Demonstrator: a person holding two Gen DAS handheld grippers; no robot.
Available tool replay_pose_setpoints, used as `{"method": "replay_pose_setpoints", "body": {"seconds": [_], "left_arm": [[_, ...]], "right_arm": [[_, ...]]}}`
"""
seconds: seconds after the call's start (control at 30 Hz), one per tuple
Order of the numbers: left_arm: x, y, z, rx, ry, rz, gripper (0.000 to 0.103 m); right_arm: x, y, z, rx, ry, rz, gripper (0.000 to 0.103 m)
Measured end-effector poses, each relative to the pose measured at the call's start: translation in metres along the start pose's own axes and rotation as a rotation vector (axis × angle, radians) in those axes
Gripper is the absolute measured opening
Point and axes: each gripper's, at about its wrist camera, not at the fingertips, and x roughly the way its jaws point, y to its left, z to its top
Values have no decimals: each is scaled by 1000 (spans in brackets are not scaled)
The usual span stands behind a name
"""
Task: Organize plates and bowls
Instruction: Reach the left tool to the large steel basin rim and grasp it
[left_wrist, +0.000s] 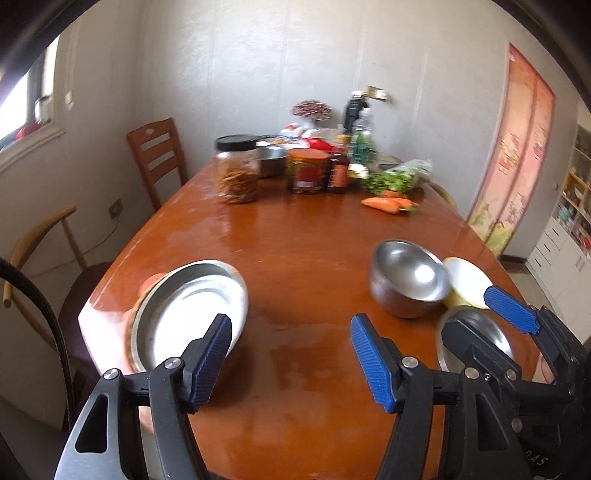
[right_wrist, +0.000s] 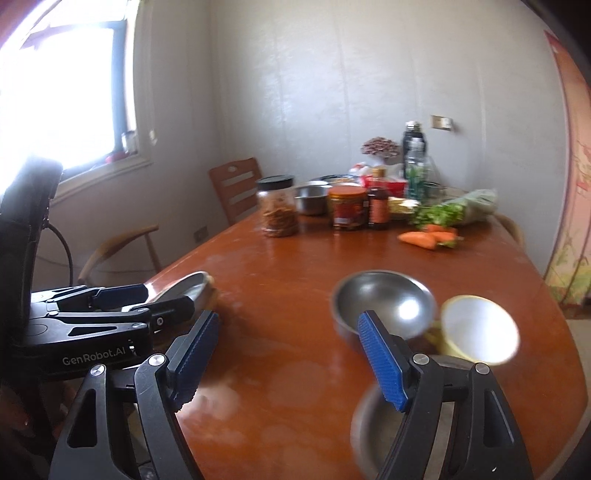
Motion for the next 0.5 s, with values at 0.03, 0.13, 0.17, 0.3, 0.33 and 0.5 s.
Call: {"method": "replay_pose_setpoints", "body": {"seconds": [0.03,0.13,0.17,0.3,0.33,0.5], "left_arm": [[1,-5,0,5,1,-2,67],[4,-29,0,28,8,-21,67],[6,-38,-1,40,13,-25,67],[14,-62,-4,69,30,-39,67],[16,-66,-5,73,34,-42,67],[32,-91,-14,104,77,-64,67]], "right_arm": [[-5,-6,-2,5,-2,-10,79],[-19,-30,-9,30,-6,-57,79],[-23,-38,-12,41,-6,-70,79],[-39,-70,-25,89,0,-116,79],[-41,-77,-30,99,7,-123,79],[-46,-104,-51,137,52,-174,79]]}}
